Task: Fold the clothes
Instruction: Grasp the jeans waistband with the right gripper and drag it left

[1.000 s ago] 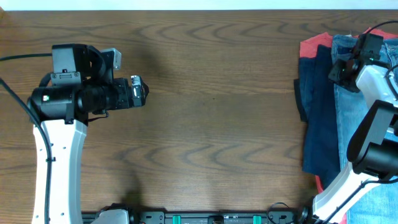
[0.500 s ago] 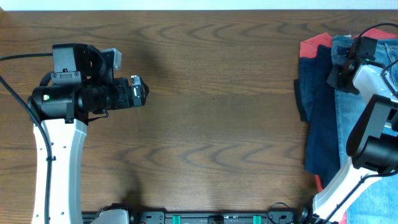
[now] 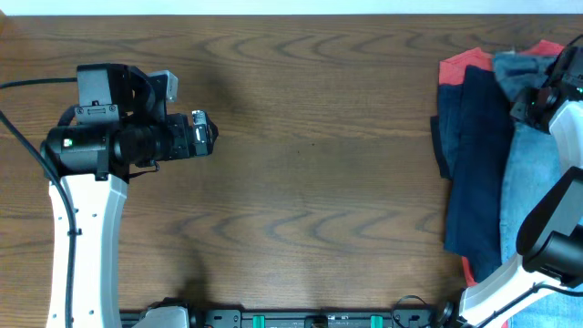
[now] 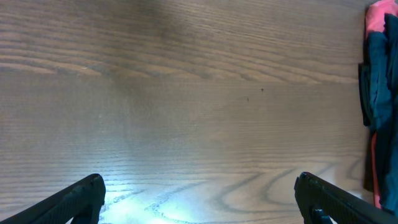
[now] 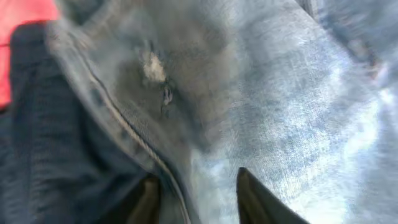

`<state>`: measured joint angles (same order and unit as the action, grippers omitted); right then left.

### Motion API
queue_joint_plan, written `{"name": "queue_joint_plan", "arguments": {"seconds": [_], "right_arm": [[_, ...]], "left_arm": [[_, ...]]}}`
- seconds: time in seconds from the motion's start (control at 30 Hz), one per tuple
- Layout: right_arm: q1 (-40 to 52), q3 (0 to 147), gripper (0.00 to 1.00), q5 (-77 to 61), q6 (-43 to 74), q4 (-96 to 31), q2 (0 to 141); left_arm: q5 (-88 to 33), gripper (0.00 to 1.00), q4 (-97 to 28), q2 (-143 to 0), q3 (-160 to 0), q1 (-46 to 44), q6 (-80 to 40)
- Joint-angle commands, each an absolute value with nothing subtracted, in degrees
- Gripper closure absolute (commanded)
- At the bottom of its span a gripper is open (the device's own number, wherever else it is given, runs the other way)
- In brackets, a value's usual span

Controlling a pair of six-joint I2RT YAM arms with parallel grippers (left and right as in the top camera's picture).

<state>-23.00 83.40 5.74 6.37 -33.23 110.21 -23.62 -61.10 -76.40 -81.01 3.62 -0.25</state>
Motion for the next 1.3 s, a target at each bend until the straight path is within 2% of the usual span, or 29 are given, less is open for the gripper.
{"name": "queue_joint_plan", "arguments": {"seconds": [0.0, 0.07, 0.27, 0.4, 0.5, 0.57, 0.67, 0.73, 0.93, 1.27], "right_arm": [[-22.83, 83.66, 0.53, 2.11, 5.06, -33.1, 110.8], [-22.63, 83.66, 0.43, 2.11, 5.06, -33.1, 111.79], [-22.24, 83.61, 0.36, 0.12, 4.93, -33.41, 117.1], [-21.54, 83.61, 0.35, -3.46, 0.75, -33.54, 118.61], [-21.3, 83.61, 0.43, -1.3, 0.8, -32.95, 118.63], [-21.34, 83.61, 0.55, 1.85, 2.0, -32.82, 118.63], [-21.37, 83.64, 0.89, 6.83, 3.86, -32.49, 118.61], [-21.39, 84.18, 0.99, 9.08, 4.89, -32.51, 118.58], [-22.24, 91.55, 0.99, 9.26, 4.86, -37.19, 117.05], [-21.63, 116.42, 0.99, 9.34, 2.0, -50.3, 110.48]], "left_arm": [[-23.97, 0.02, -61.19, -76.62, -81.87, 3.44, -0.93], [-23.97, 0.02, -61.21, -76.62, -81.87, 3.44, -0.93], [-23.97, 0.02, -61.19, -76.62, -81.87, 3.44, -0.93], [-23.97, 0.02, -61.21, -76.62, -81.87, 3.44, -0.93], [-23.97, 0.02, -61.21, -76.62, -81.87, 3.44, -0.95], [-23.97, 0.02, -61.21, -76.62, -81.87, 3.44, -0.93], [-23.97, 0.02, -61.21, -76.62, -81.87, 3.44, -0.93], [-23.97, 0.02, -61.21, -76.62, -81.87, 3.44, -0.93], [-23.97, 0.02, -61.01, -76.34, -83.83, 3.46, -0.99], [-23.75, 0.02, -61.14, -70.43, -96.47, 7.94, -0.99]]}}
